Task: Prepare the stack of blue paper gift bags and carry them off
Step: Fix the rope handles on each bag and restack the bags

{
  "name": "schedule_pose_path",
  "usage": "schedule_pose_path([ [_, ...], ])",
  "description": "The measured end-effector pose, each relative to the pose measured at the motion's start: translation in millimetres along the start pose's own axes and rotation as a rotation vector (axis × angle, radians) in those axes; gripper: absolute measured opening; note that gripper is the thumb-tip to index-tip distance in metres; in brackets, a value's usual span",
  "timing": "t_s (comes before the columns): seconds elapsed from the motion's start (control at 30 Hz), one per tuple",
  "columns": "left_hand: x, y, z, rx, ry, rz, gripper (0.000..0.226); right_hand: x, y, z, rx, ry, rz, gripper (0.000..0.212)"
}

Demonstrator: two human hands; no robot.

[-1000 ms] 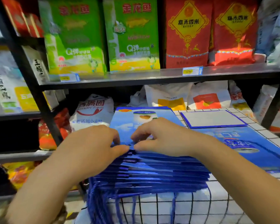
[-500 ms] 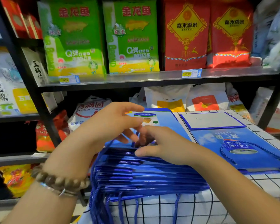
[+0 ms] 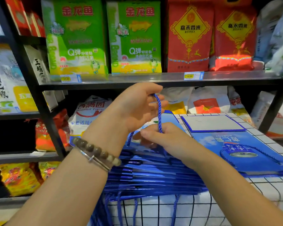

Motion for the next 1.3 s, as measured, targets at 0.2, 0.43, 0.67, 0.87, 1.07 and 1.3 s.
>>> schedule_pose_path([
  [0.2, -17, -5, -1, -0.077, 0.080, -0.514, 0.024, -26, -2, 13, 0.186, 0.048, -0.002, 0.071],
  [0.43, -14, -38, 11, -0.139, 0.027, -0.976, 0.029, -47, 5, 19, 0.154, -0.001, 0.015, 0.023],
  [0.67, -7, -52, 30, -0.214, -0.131, -1.414, 0.034, -63, 22, 33, 0.219, 0.025, 0.024, 0.014],
  [0.87, -8, -55, 34, -0.156, -0.090, -1.485, 0.033, -61, 31, 35, 0.249, 0.043, 0.166, 0.021],
  [1.07, -9, -55, 35, -0.117, -0.058, -1.442, 0.029, -59, 30, 36, 0.220, 0.051, 0.135, 0.020],
  [1.3, -8, -56, 32, -0.091, -0.039, -1.404, 0.024, -50, 32, 35, 0.290, -0.009, 0.257, 0.023],
])
Point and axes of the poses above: each hand's wrist, its own z-axis away from the middle knuckle, its own x-axis out of the palm, y = z × x, the point moved 5 cm from there along -z, towards the middle knuckle, and after that the axes turned 15 degrees about -y, right-handed, at the moved point
